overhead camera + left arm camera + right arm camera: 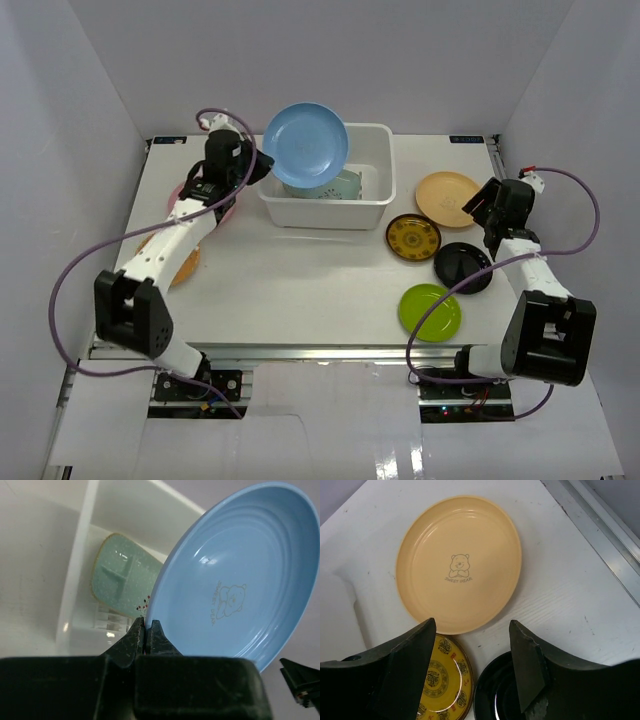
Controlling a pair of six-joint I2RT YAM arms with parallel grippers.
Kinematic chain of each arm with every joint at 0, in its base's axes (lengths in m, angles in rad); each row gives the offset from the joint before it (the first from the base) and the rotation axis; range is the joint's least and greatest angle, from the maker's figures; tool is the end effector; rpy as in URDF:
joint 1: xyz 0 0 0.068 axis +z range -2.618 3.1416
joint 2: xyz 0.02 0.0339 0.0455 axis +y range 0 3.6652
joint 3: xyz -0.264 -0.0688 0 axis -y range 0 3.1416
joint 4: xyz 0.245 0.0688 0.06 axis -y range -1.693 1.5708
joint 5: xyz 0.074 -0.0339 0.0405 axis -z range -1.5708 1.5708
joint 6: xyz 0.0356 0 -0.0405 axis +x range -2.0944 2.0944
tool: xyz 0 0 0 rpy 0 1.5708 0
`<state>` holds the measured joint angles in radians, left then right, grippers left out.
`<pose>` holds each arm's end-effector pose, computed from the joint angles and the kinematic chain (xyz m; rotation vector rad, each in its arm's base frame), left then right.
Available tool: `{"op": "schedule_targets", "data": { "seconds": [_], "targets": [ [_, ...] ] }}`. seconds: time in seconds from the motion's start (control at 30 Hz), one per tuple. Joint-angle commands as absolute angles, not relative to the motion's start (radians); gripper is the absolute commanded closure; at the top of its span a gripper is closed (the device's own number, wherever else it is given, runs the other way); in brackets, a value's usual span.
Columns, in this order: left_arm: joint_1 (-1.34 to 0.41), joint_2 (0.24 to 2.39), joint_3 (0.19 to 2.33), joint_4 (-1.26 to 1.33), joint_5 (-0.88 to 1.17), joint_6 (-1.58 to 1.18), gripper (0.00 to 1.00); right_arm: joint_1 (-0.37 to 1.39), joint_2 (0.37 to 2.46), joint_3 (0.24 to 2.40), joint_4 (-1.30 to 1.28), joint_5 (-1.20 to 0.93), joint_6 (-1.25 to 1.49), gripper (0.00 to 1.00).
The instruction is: Place the plates into the plastic bin on the countertop
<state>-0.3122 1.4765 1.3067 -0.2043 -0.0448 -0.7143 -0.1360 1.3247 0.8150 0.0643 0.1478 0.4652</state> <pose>0.3324 -0.1056 0.3540 -0.4289 1.9517 -0.6298 0.2939 -0.0455 0.2553 0.6846 1.8915 0.0609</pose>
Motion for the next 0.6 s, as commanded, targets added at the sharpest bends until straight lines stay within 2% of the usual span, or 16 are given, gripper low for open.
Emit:
{"op": "schedule_targets", "data": {
  "seconds": [0.0, 0.03, 0.07, 0.1, 0.13, 0.27, 0.33, 0.37, 0.5, 0.53, 0.57],
  "targets": [
    [-0.354, 1.601, 1.469, -0.167, -0.061, -0.678, 1.0, -0.155, 1.377, 0.893, 0.094, 0.196, 0.497, 0.33],
    [-0.359, 1.638, 1.498, -0.173, -0.06, -0.678, 1.0, -0.161, 1.393, 0.899, 0.094, 0.196, 0.5, 0.32],
    [-0.362, 1.675, 1.531, -0.198, -0.058, -0.664, 1.0, -0.175, 1.41, 0.903, 0.094, 0.198, 0.5, 0.26],
    [-0.364, 1.715, 1.567, -0.215, -0.057, -0.657, 1.0, -0.186, 1.423, 0.914, 0.094, 0.201, 0.502, 0.12],
    [-0.368, 1.792, 1.603, -0.231, -0.055, -0.65, 1.0, -0.193, 1.454, 0.917, 0.098, 0.193, 0.502, 0.09],
    [-0.377, 1.971, 1.784, -0.345, -0.037, -0.615, 1.0, -0.235, 1.529, 0.936, 0.11, 0.17, 0.508, 0.09],
    [-0.382, 2.029, 1.865, -0.379, -0.025, -0.597, 0.96, -0.245, 1.584, 0.954, 0.103, 0.141, 0.506, 0.09],
    [-0.383, 2.075, 1.885, -0.402, -0.025, -0.591, 0.93, -0.248, 1.6, 0.965, 0.098, 0.14, 0.511, 0.11],
    [-0.383, 2.135, 1.913, -0.422, -0.014, -0.574, 0.65, -0.249, 1.67, 0.988, 0.097, 0.115, 0.526, 0.13],
    [-0.383, 2.14, 1.913, -0.422, -0.006, -0.569, 0.55, -0.249, 1.696, 0.994, 0.095, 0.101, 0.526, 0.14],
    [-0.383, 2.143, 1.916, -0.42, -0.002, -0.568, 0.5, -0.25, 1.707, 1.011, 0.091, 0.094, 0.525, 0.15]
  ]
}}
